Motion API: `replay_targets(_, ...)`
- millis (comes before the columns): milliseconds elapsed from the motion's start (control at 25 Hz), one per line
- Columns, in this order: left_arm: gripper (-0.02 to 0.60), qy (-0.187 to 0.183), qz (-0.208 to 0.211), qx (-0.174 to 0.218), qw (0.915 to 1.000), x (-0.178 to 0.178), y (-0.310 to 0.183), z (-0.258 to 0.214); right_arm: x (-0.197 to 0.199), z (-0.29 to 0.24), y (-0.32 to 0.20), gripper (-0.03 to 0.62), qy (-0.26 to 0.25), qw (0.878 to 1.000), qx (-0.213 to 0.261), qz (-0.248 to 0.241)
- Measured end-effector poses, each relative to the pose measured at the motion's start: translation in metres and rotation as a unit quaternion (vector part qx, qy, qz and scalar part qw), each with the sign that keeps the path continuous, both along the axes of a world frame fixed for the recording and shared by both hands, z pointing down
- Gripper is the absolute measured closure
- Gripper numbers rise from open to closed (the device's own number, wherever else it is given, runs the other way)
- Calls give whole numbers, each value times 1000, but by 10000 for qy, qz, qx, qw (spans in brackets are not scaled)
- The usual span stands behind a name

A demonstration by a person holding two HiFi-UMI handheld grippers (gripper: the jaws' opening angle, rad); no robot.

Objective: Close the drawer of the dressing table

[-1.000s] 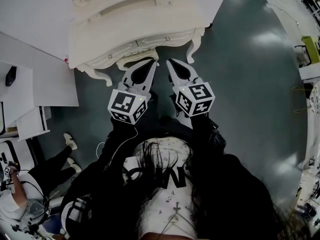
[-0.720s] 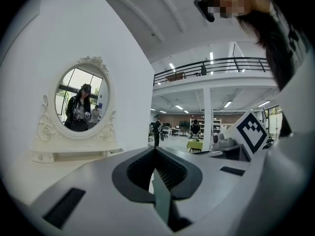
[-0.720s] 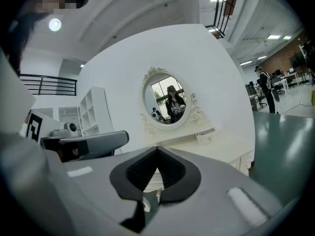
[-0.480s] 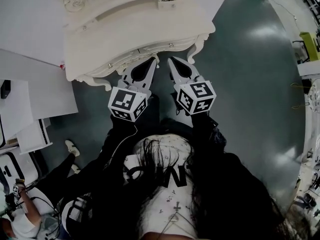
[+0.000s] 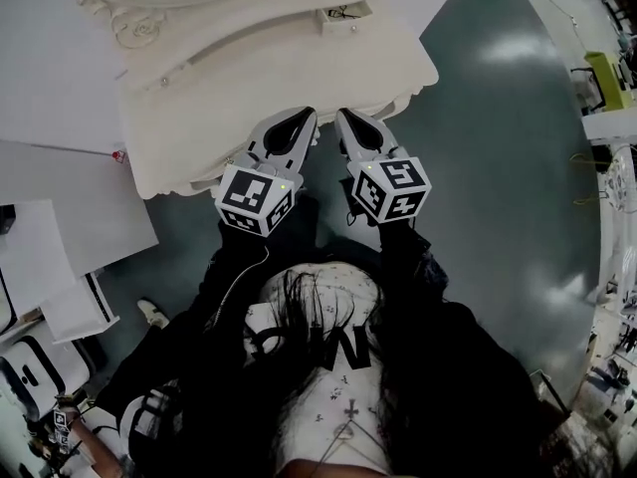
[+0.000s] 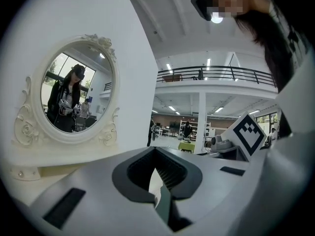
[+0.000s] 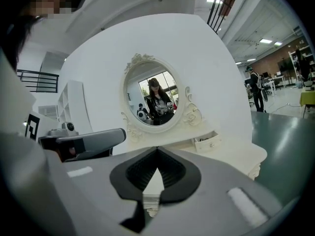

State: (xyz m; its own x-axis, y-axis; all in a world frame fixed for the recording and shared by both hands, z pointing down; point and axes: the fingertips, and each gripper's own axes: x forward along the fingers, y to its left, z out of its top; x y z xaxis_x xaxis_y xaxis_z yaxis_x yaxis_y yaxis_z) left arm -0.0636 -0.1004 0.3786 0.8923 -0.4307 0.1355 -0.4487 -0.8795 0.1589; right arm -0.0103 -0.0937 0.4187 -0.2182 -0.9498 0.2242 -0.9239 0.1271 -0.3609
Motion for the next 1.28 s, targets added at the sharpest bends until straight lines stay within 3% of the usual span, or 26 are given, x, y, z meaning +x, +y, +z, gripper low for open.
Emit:
replay_targets(360,581,39,110,30,9999,-27,-56,-3,-26,-2,-56,585,50,9999,9,109)
replay_targets(680,581,58,190,13,9998,-32,-76,1,-29,1,-77,586,135,9997,-29,183)
replay_targets(960,581,-5,132,-16,9999,-19,-88,6,-11,10,-94,585,86,9998,-95,143)
replay_targets(1280,581,-175,-447,-54,9988,6,-138,13,32,20,-138,586,62,9996,-192,-194)
